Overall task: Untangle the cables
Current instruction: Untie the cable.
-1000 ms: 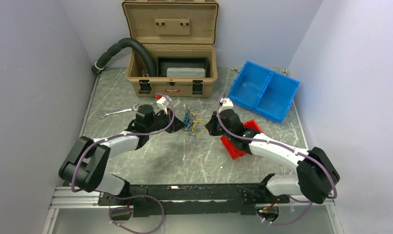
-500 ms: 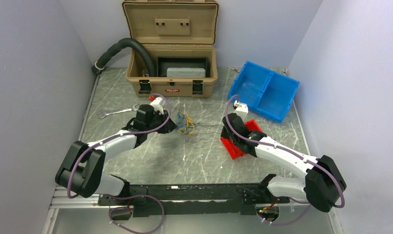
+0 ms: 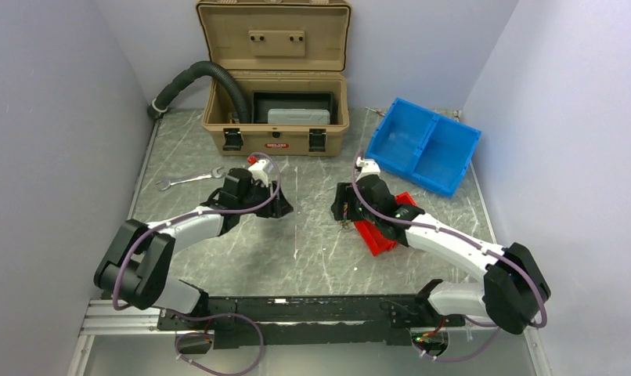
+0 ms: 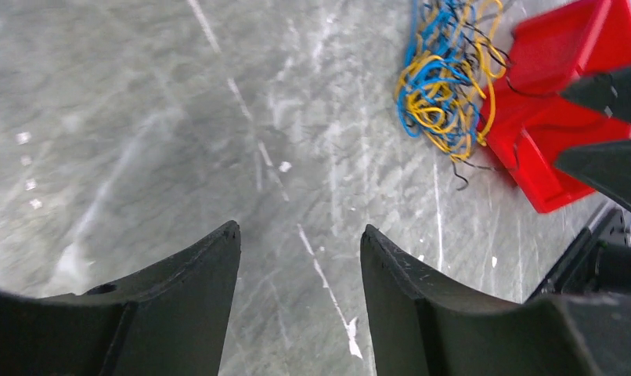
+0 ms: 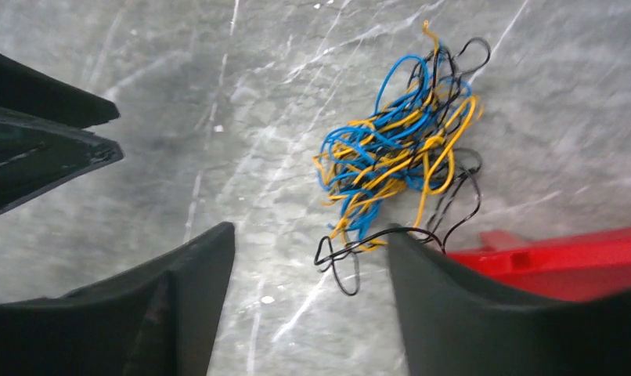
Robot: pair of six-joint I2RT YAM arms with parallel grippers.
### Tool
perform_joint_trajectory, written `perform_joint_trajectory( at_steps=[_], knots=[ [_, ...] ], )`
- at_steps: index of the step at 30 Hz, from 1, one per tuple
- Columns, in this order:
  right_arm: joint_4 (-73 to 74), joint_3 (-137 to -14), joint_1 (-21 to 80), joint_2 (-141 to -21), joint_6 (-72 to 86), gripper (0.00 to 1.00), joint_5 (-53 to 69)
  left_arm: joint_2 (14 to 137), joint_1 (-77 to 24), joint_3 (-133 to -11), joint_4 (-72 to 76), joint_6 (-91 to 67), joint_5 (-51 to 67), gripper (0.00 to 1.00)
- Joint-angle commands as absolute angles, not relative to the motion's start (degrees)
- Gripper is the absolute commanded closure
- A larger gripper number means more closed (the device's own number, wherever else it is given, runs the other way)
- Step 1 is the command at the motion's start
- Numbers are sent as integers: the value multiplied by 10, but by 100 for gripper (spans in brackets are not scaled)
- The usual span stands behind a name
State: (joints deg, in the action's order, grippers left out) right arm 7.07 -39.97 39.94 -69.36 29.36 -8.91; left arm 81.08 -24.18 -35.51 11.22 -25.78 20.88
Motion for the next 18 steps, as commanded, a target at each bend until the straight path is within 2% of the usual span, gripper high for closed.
perform_joint_trajectory(
  at_steps=[1, 2, 5, 11, 18],
  knots=[
    [121, -466, 400, -725, 287, 14, -156, 811, -270, -390, 127, -223, 243, 39],
    [141, -481, 397, -738, 295, 11, -184, 808, -273, -389, 129, -221, 246, 39],
    [181, -521, 370, -780, 301, 10, -204, 794, -277, -383, 135, -217, 251, 39],
    [149, -540, 292, -838, 286, 13, -75, 762, -283, -365, 156, -207, 261, 39],
    [119, -565, 313, -938, 281, 19, 46, 729, -285, -352, 158, -204, 236, 39]
  ],
)
